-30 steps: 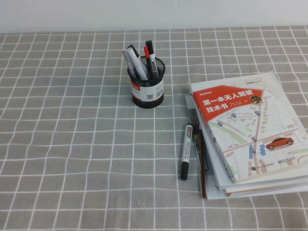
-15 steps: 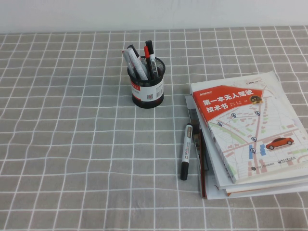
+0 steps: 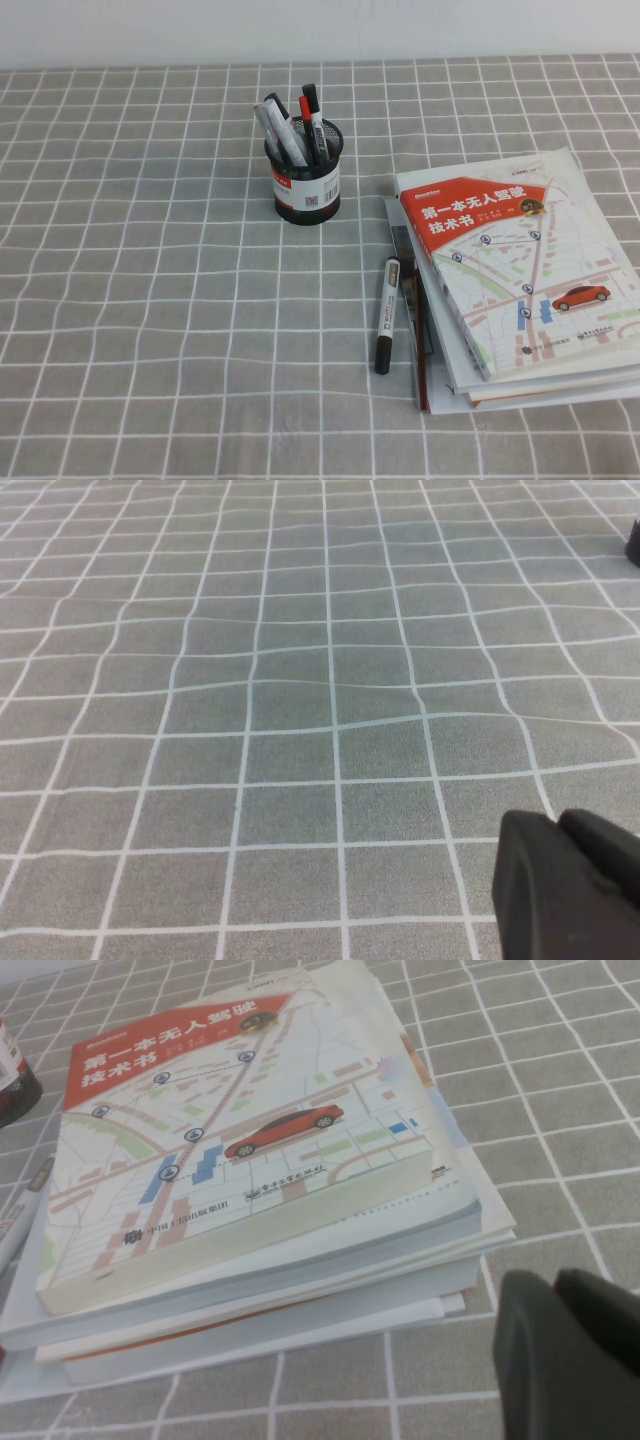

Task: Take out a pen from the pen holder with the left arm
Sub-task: 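Take a marker out of the pen holder and lay it on the table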

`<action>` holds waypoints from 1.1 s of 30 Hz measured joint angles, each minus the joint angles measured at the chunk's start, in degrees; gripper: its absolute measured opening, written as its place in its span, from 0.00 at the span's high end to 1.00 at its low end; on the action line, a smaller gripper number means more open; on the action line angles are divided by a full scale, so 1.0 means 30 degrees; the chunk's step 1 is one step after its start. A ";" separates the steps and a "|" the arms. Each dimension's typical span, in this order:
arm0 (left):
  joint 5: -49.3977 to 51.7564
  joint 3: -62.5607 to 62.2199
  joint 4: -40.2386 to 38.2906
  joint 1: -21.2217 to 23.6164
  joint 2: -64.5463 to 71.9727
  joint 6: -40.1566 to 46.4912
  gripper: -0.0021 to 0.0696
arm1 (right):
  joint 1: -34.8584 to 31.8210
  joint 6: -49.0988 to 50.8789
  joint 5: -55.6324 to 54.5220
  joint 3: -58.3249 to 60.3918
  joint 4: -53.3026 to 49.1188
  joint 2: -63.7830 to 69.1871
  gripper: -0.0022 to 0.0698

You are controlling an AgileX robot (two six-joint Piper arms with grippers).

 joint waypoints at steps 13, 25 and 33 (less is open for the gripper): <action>-0.2580 0.0000 -0.6099 0.0000 0.0000 -0.6079 0.97 | 0.0000 0.0000 0.0000 0.0000 0.0000 0.0000 0.99; -1.0591 0.0000 -1.3662 0.0000 0.0000 -0.9934 0.97 | 0.0000 0.0000 0.0000 0.0000 0.0000 0.0000 0.99; -0.4018 -0.4197 -1.0940 -0.0310 0.1651 -0.5395 0.97 | 0.0000 0.0000 0.0000 0.0000 0.0000 0.0000 0.99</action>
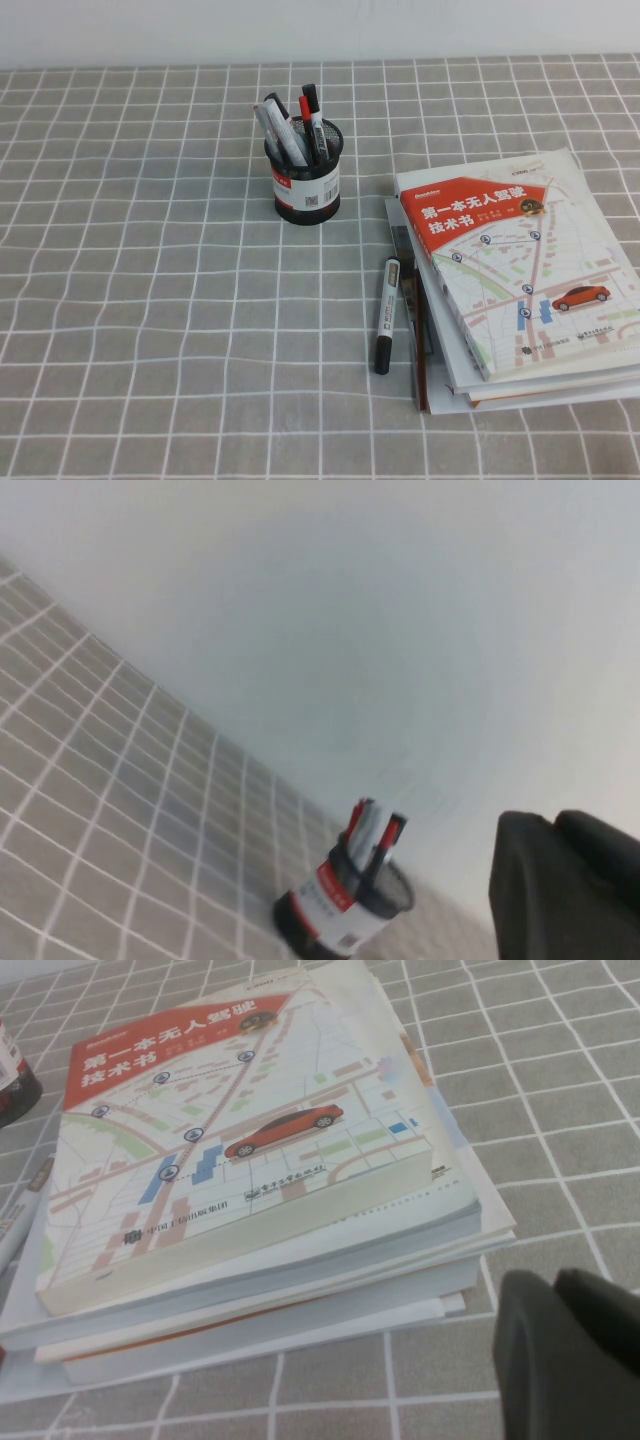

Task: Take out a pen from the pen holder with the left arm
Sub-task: 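Take a marker out of the pen holder and lay it on the table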

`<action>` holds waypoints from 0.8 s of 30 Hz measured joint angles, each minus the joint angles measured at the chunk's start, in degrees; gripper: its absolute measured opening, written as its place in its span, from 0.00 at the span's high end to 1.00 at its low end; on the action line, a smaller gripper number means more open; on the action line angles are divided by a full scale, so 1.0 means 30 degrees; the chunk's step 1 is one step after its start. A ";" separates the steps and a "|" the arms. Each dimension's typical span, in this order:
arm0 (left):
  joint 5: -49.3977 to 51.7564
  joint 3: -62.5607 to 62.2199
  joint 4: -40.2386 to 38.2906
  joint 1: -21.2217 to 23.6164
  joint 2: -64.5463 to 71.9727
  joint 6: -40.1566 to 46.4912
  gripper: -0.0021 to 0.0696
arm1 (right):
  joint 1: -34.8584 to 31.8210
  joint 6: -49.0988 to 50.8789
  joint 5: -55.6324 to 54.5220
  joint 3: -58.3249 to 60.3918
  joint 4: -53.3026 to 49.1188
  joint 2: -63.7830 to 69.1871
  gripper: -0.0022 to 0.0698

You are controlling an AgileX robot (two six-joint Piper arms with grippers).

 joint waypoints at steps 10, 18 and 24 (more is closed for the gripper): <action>0.3366 -0.6172 -0.0019 -0.0044 0.7921 0.8605 0.48 | 0.0000 0.0000 0.0000 0.0000 0.0000 0.0000 0.99; 0.4533 -0.8623 -0.4383 -0.0044 1.5477 1.3467 0.28 | 0.0000 0.0000 0.0000 0.0000 0.0000 0.0000 0.99; 0.6435 -1.0907 -1.3357 -0.0044 2.0822 2.2348 0.27 | 0.0000 0.0000 0.0000 0.0000 0.0000 0.0000 0.99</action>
